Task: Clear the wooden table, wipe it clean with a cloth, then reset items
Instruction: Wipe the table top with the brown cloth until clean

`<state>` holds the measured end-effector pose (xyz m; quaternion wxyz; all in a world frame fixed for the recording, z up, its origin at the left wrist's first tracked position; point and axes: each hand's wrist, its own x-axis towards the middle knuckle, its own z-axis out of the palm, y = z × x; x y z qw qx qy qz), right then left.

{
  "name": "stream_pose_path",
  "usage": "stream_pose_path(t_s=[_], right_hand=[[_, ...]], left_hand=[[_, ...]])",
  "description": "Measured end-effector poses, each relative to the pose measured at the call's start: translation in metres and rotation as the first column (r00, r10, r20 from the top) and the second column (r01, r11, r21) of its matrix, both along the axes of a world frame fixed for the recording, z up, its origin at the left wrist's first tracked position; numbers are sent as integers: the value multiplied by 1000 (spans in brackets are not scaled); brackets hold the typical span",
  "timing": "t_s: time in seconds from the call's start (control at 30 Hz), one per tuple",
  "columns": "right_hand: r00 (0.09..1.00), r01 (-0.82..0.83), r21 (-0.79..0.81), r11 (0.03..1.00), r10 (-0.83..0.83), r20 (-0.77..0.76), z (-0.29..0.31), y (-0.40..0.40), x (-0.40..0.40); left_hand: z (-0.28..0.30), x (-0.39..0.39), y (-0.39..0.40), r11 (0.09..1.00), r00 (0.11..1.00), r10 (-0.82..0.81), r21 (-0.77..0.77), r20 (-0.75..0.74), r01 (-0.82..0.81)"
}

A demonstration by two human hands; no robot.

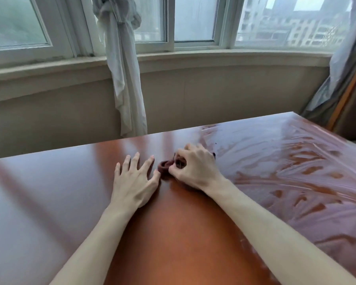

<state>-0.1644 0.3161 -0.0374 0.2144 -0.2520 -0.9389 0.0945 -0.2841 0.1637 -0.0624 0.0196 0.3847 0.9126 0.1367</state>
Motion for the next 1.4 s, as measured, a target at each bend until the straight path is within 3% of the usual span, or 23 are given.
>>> stream_pose_path(t_s=[0.13, 0.23, 0.57, 0.67, 0.87, 1.0, 1.13, 1.23, 1.4], right_hand=[[992, -97, 51, 994, 101, -77, -7, -64, 77], [986, -133, 39, 990, 136, -101, -10, -67, 83], [992, 119, -29, 993, -120, -47, -5, 109, -118], [985, 172, -13, 985, -172, -20, -3, 131, -144], [995, 99, -35, 994, -99, -18, 1, 47, -54], [1000, -19, 39, 999, 18, 20, 0, -49, 63], [996, -63, 131, 989, 71, -53, -6, -108, 138], [996, -46, 145, 988, 56, -67, -6, -97, 120], [995, 96, 95, 991, -96, -3, -6, -9, 7]], left_hand=[[1, -1, -1, 1000, 1000, -4, 6, 13, 4], [-1, -1, -1, 1000, 1000, -1, 15, 2, 1], [-7, -4, 0, 999, 999, 29, 27, -22, -29], [-6, -4, 1, 998, 999, 42, 37, -21, -41], [-2, -2, 0, 999, 1000, 31, 34, -2, -31], [1, 0, -2, 1000, 1000, 8, 8, 23, -8], [5, 2, -4, 1000, 999, -8, -2, 38, 8], [5, 1, -4, 1000, 999, -12, -1, 35, 12], [-2, -3, -2, 1000, 1000, -13, 27, 10, 13]])
